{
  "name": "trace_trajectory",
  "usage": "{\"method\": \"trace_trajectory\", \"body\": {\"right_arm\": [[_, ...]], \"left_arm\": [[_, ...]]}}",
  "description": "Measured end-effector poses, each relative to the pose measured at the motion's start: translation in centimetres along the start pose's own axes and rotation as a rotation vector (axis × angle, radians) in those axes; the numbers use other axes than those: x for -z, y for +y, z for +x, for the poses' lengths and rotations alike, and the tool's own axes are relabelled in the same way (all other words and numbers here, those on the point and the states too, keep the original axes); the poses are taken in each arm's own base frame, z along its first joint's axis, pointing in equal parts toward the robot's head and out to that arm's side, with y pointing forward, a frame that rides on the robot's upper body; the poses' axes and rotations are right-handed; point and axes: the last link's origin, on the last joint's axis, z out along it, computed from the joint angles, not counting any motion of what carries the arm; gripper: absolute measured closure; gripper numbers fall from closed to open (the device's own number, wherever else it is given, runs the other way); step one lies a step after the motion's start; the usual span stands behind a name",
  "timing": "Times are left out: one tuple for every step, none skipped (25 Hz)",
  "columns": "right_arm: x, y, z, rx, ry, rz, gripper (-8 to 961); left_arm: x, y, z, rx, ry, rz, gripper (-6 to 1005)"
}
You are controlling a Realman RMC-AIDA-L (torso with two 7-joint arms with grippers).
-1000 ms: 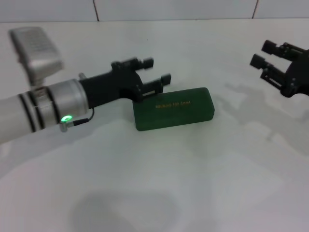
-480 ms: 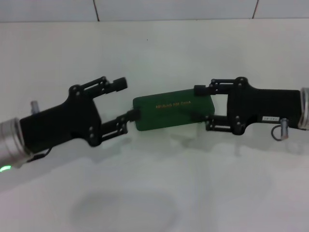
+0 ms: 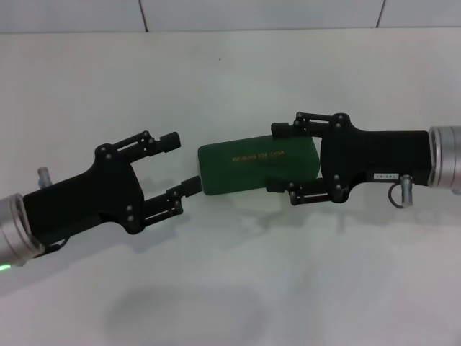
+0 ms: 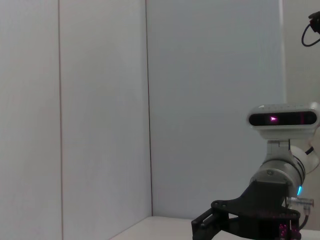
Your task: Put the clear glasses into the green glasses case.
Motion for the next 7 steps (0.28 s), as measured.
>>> {"method": "trace_trajectory", "body": {"right_arm": [[0.01, 0.01, 0.02, 0.005, 0.0, 0.001, 155], [0.0, 0.03, 0.04, 0.009, 0.0, 0.001, 154], [-0.01, 0.04, 0.05, 0.01, 0.0, 0.001, 152], [-0.02, 0.05, 0.07, 0.011, 0.001, 0.001, 151], [-0.04, 0.06, 0.08, 0.014, 0.0, 0.001, 151], [-0.06, 0.07, 0.1, 0.02, 0.0, 0.001, 151], [-0.06, 0.09, 0.11, 0.025, 0.0, 0.001, 151]], "left_arm": [[-0.01, -0.01, -0.01, 0.0, -0.001, 0.0, 322], [-0.03, -0.08, -0.03, -0.001, -0.004, 0.002, 322], [-0.07, -0.19, -0.07, -0.002, -0.009, 0.005, 322], [-0.12, -0.29, -0.1, -0.004, -0.013, 0.008, 322], [-0.22, -0.42, -0.15, -0.005, -0.018, 0.013, 322], [-0.33, -0.51, -0.19, -0.006, -0.022, 0.015, 322], [-0.4, -0.56, -0.2, -0.007, -0.023, 0.017, 322]]}}
